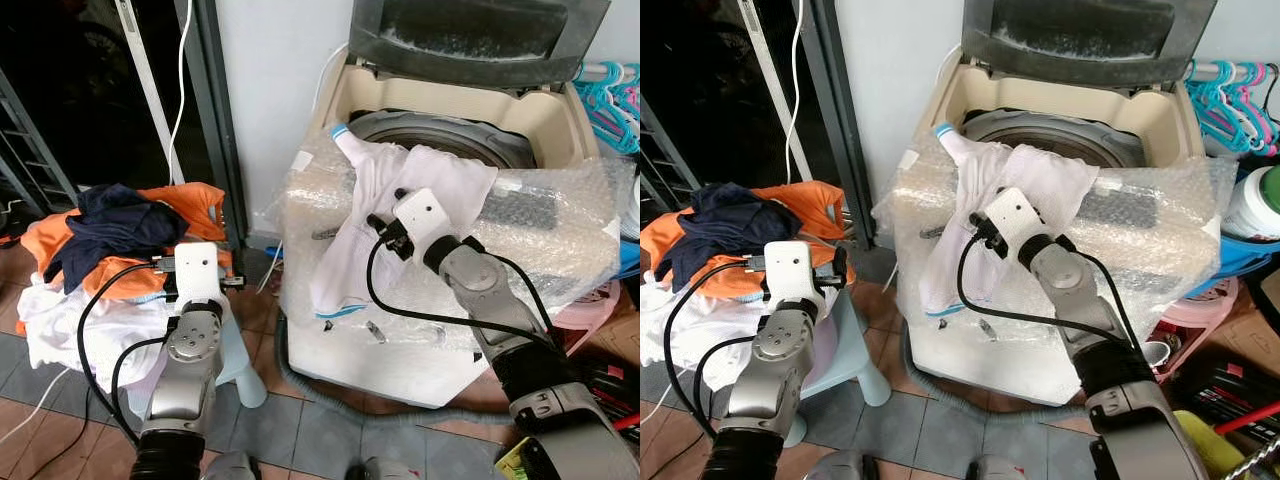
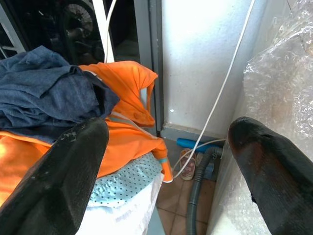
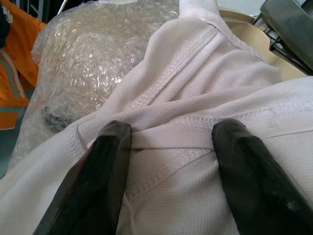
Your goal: Clothes washing
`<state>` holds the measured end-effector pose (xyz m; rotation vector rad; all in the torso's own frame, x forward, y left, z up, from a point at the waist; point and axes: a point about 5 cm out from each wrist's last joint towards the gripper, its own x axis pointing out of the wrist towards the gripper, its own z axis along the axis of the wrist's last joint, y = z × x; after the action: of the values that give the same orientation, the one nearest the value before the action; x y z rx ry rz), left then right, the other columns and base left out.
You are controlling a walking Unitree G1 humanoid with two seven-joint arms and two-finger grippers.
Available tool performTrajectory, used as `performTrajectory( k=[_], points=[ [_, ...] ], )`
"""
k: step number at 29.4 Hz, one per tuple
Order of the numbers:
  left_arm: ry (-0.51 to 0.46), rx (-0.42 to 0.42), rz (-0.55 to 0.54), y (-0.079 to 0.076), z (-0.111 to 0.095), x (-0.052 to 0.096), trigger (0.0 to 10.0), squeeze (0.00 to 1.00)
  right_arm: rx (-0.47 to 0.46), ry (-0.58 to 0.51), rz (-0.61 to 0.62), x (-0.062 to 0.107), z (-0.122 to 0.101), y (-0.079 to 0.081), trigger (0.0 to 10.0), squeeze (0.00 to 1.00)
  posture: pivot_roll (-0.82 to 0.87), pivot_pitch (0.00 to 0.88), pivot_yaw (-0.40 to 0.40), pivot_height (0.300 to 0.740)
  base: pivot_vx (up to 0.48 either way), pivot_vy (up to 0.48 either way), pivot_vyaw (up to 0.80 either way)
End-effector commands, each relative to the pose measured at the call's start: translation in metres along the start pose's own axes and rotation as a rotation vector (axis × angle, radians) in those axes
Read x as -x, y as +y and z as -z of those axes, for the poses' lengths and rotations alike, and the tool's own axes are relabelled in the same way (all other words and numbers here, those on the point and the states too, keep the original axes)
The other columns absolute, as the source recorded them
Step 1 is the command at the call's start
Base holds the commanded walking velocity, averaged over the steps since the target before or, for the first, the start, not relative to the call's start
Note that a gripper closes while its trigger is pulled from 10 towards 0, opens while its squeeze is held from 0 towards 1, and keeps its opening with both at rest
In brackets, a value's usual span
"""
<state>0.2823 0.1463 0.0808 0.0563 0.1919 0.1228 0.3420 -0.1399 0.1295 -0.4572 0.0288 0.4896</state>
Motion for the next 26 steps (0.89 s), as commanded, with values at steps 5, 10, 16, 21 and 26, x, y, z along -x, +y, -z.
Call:
performTrajectory(
  k=[5, 10, 16, 21, 26],
  points=[
    [0.008, -0.002, 0.008, -0.002, -0.001, -0.001, 10.0, 0.00, -0.056, 0.137, 0.060, 0.005, 0.025, -0.007, 0.0, 0.00, -0.07, 0.000, -0.012, 0.740, 0.000, 0.000, 0.00],
    [0.011, -0.009, 0.020, -0.003, -0.001, -0.002, 10.0, 0.00, -0.056, 0.151, 0.227, 0.010, 0.027, -0.033, 0.0, 0.00, -0.08, 0.000, -0.010, 0.740, 0.000, 0.000, 0.00],
    [0.011, -0.012, 0.018, -0.003, -0.001, -0.002, 10.0, 0.00, -0.063, 0.180, 0.241, 0.011, 0.032, -0.038, 0.0, 0.00, -0.08, 0.000, -0.010, 0.740, 0.000, 0.000, 0.00],
    [0.012, -0.015, 0.018, -0.003, -0.001, -0.002, 10.0, 0.00, -0.003, 0.200, 0.230, 0.009, 0.033, -0.039, 0.0, 0.00, -0.07, 0.000, -0.010, 0.740, 0.000, 0.000, 0.00],
    [0.013, -0.017, 0.019, -0.004, -0.001, -0.002, 10.0, 0.00, -0.030, 0.201, 0.252, 0.004, 0.028, -0.050, 0.0, 0.00, -0.07, 0.000, -0.009, 0.740, 0.000, 0.000, 0.00]
  ],
)
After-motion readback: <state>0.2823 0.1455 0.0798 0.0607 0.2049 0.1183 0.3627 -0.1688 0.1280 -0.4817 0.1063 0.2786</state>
